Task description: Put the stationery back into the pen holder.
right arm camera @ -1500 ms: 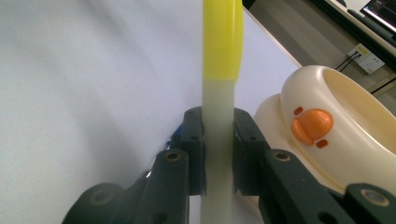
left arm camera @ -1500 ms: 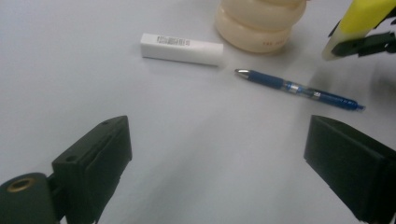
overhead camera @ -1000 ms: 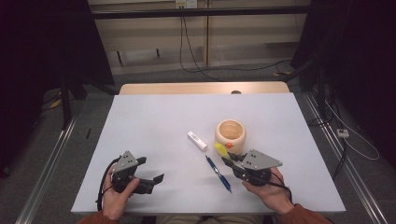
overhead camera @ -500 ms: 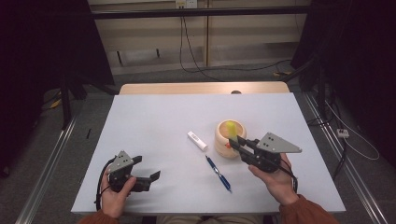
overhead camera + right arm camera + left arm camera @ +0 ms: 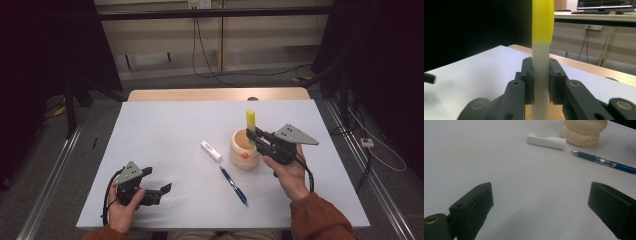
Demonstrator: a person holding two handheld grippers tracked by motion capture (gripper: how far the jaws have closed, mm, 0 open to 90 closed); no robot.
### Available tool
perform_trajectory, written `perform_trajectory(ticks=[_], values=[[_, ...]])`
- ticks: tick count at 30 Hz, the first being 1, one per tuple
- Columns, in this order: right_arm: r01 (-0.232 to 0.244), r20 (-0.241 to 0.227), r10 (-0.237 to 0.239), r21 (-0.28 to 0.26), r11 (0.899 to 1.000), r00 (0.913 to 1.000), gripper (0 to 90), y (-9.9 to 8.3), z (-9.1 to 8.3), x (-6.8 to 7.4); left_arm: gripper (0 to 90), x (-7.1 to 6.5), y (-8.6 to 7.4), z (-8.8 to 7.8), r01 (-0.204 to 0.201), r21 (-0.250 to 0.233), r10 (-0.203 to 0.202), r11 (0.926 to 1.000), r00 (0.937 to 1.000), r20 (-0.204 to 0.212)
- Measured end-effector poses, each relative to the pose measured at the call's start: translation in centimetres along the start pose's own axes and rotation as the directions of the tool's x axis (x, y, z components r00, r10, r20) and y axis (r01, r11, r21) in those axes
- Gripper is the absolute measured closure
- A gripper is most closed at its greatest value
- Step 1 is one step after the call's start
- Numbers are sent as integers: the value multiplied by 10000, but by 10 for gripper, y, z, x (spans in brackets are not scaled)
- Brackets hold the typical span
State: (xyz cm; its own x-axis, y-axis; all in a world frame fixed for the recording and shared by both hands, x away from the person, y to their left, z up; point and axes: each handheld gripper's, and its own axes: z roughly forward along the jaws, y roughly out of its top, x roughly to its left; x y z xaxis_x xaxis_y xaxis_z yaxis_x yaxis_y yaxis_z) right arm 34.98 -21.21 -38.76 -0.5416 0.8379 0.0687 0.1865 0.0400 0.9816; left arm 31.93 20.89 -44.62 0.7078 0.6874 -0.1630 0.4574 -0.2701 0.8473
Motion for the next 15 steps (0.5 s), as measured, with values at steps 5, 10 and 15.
perform_trajectory(ticks=[5,10,15], values=[[-360,74,360,-1,9994,9993,779,-5,9,-6,61,0,0,0,-62,39,61,10000,10000,68],[-476,3,476,305,9984,9989,777,-14,17,-8,61,1,0,0,56,60,-57,10000,9999,149],[-501,39,500,414,9979,9987,776,-20,19,-10,60,1,0,0,26,137,-28,9999,9999,156]])
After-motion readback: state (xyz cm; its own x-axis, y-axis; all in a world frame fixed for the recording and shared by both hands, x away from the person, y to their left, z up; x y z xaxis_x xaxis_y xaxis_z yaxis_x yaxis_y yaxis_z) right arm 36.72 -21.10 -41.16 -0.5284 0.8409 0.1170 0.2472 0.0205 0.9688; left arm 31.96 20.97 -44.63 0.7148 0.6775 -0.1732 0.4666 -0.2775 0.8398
